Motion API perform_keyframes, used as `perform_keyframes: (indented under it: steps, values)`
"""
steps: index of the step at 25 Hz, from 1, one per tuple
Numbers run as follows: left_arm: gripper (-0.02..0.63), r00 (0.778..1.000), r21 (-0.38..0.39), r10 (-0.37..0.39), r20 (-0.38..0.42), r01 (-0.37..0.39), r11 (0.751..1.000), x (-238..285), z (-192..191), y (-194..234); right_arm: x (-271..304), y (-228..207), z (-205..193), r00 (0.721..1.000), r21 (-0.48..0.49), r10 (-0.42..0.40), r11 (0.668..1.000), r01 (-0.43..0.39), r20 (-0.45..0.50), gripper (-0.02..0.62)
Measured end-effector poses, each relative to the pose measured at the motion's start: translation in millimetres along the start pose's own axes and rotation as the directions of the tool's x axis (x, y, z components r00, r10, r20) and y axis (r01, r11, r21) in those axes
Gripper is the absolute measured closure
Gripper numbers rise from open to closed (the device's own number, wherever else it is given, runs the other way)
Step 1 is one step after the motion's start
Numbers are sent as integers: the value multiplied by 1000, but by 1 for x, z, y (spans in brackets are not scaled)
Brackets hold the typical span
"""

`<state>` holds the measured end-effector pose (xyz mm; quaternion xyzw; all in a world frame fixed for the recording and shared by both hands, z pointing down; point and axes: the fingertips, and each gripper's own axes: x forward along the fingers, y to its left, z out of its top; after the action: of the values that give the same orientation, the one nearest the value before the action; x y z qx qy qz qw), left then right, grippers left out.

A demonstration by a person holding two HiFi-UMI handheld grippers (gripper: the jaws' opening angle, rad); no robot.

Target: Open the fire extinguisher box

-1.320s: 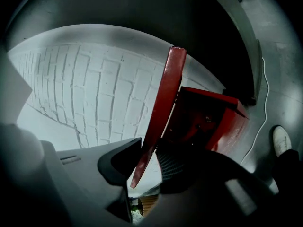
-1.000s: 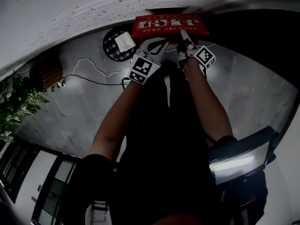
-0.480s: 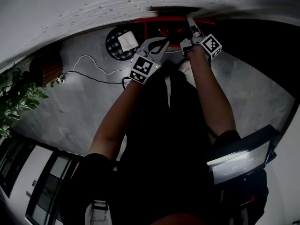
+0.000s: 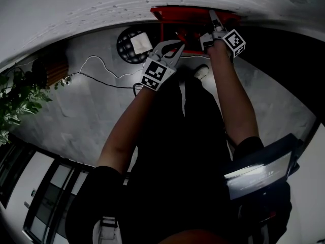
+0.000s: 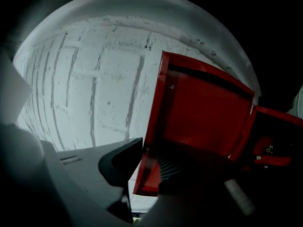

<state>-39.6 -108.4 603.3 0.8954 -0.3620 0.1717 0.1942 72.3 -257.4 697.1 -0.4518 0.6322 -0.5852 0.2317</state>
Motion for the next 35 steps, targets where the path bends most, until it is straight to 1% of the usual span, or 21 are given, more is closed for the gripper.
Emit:
perform_keyframes:
  steps: [7,11,13,14,16,20,23,26,28,29,30,31,32,35]
  values:
    - [603,1000,-6,7,0,-7,1000,1,-1,5,10,-5,3,1000,11,2,1000,-3,11,505]
    - [603,1000,-9,7,4,-7,1000,0,1,6,9,-1,4,999,-3,38,999,-38,0,500]
    - [603,1000,-8,7,8,-6,1000,-1,2,5,9,4,3,998,-38,54,998,-55,-23,497]
    - [603,1000,-7,6,9,-6,1000,-1,2,5,8,6,2,998,-59,56,997,-58,-35,485]
    - [603,1000,-8,3,14,-3,1000,0,2,4,7,7,2,998,-112,39,993,-45,-54,426]
    - [603,999,-14,-6,36,7,1000,-3,8,2,0,13,1,995,-230,-1,973,-21,-98,413]
    - [603,998,-19,-10,61,11,1000,-17,18,-8,-18,32,-2,990,-318,4,947,-50,-144,414]
    - [603,995,-12,-14,97,15,1000,-35,36,-19,-49,58,-9,976,-428,17,897,-110,-216,448]
    - [603,992,-2,-17,122,17,1000,-50,49,-28,-73,81,-17,964,-500,36,850,-167,-262,490]
    - [603,991,4,-19,134,18,1000,-58,56,-32,-85,98,-21,956,-534,55,820,-208,-287,518]
    - [603,989,11,-21,148,20,1000,-65,64,-37,-98,116,-25,946,-568,76,784,-251,-314,546]
    - [603,986,20,-25,162,22,1000,-71,72,-42,-111,135,-30,935,-602,97,741,-297,-342,575]
    - [603,984,29,-29,177,24,999,-78,81,-48,-124,155,-34,922,-634,118,694,-343,-369,588]
    - [603,973,53,-44,225,33,998,-97,107,-66,-163,208,-47,885,-708,165,545,-450,-436,588]
